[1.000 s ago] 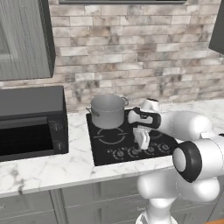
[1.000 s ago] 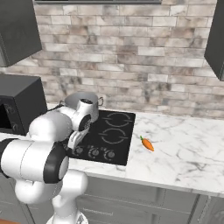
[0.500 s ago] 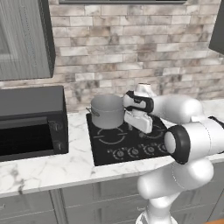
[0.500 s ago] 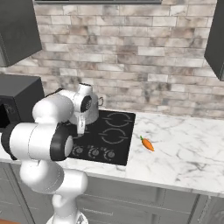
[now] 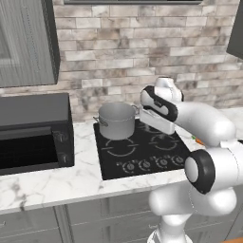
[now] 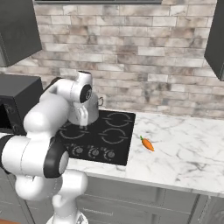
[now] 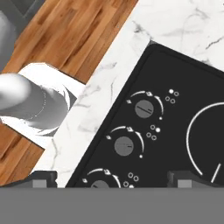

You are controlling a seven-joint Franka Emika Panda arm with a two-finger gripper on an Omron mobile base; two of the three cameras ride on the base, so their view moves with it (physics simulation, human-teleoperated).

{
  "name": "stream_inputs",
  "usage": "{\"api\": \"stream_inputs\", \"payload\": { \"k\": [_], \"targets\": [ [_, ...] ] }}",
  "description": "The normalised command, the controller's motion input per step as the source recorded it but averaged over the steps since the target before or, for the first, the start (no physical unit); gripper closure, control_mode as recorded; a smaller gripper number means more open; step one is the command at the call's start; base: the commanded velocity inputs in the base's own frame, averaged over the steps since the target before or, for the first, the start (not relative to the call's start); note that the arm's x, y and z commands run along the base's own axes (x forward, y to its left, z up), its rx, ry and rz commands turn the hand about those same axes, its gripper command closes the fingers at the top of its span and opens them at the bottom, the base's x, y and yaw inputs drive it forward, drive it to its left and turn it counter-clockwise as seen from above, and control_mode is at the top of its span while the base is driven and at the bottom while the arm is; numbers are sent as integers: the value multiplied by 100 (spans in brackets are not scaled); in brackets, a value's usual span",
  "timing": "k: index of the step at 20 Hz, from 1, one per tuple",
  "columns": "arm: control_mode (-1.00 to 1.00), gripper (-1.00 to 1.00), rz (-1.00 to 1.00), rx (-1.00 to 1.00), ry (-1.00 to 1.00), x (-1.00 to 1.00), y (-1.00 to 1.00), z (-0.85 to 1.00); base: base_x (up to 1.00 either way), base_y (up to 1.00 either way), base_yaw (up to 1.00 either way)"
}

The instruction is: Turn on the burner for the pot on the stove. Wait thirty seconds for the pot to heat up. Then add the carrot to the pot.

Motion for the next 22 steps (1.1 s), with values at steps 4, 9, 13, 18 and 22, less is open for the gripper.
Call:
{"api": "stream_inputs", "payload": {
  "k": [4,9,13,18,22],
  "targets": [
    [-100,-100,-1,12,0,-25,-47,3,0,0,0],
    [-100,-100,0,7,0,0,-18,0,0,0,0],
    [-100,-100,0,4,0,0,-11,0,0,0,0],
    [-100,-100,0,0,-1,-3,0,0,0,0,0],
    [-100,-100,0,0,0,0,0,0,0,0,0]
  ]
}}
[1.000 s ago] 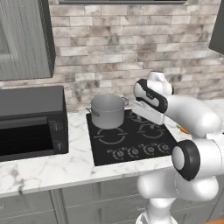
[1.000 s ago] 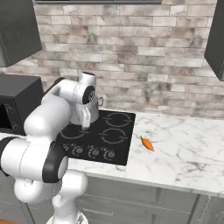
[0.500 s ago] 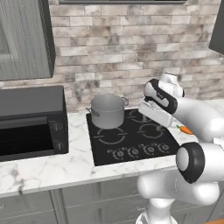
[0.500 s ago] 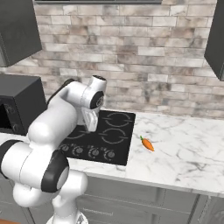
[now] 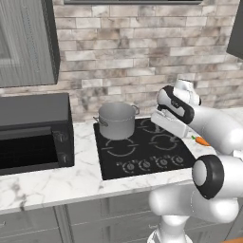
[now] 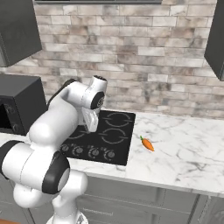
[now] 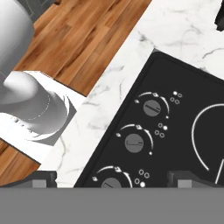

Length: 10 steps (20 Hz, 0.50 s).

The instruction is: Turn on the burner for the pot on the stove. Wait thirty seconds for the pot to heat up. Then add the carrot to the pot.

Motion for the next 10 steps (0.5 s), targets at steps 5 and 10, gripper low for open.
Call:
{"api": "stream_inputs", "payload": {
  "k": [5,10],
  "targets": [
    [-100,-100,0,0,0,0,0,0,0,0,0],
    [-100,-100,0,0,0,0,0,0,0,0,0]
  ]
}}
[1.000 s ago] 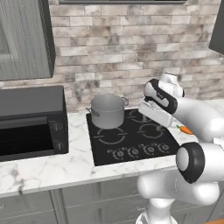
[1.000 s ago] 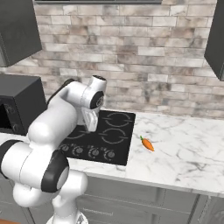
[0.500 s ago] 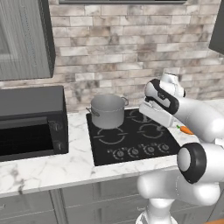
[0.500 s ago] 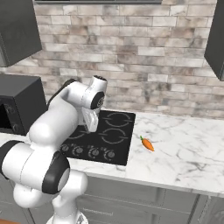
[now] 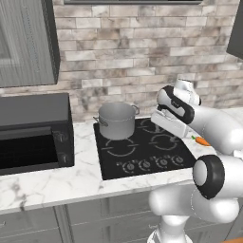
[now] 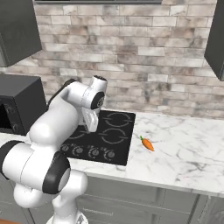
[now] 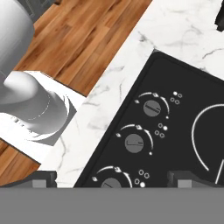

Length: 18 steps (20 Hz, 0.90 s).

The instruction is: Turn on the burner for the pot on the stove. Wait thirty seconds for the pot to heat up. Then add the carrot to the pot.

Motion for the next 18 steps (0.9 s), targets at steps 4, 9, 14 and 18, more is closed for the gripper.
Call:
{"api": "stream_inputs", "payload": {
  "k": [4,9,14,18],
  "targets": [
    [-100,-100,0,0,0,0,0,0,0,0,0],
    [-100,-100,0,0,0,0,0,0,0,0,0],
    [-100,-100,0,0,0,0,0,0,0,0,0],
    [-100,-100,0,0,0,0,0,0,0,0,0]
  ]
}}
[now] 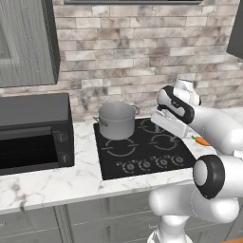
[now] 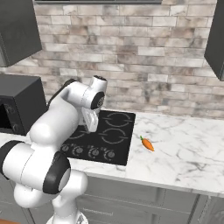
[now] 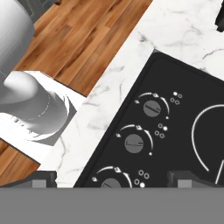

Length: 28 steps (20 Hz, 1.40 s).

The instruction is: Turn on the burner for the pot on the stove. Wait thirty seconds for the pot to heat up. Then add the carrot to the pot.

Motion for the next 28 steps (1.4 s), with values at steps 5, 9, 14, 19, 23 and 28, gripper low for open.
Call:
{"api": "stream_inputs", "payload": {
  "k": [5,9,14,19,23,28],
  "targets": [
    [-100,-100,0,0,0,0,0,0,0,0,0],
    [-100,-100,0,0,0,0,0,0,0,0,0],
    [-100,-100,0,0,0,0,0,0,0,0,0],
    [-100,-100,0,0,0,0,0,0,0,0,0],
    [-100,-100,0,0,0,0,0,0,0,0,0],
    [-100,-100,0,0,0,0,0,0,0,0,0]
  ]
}}
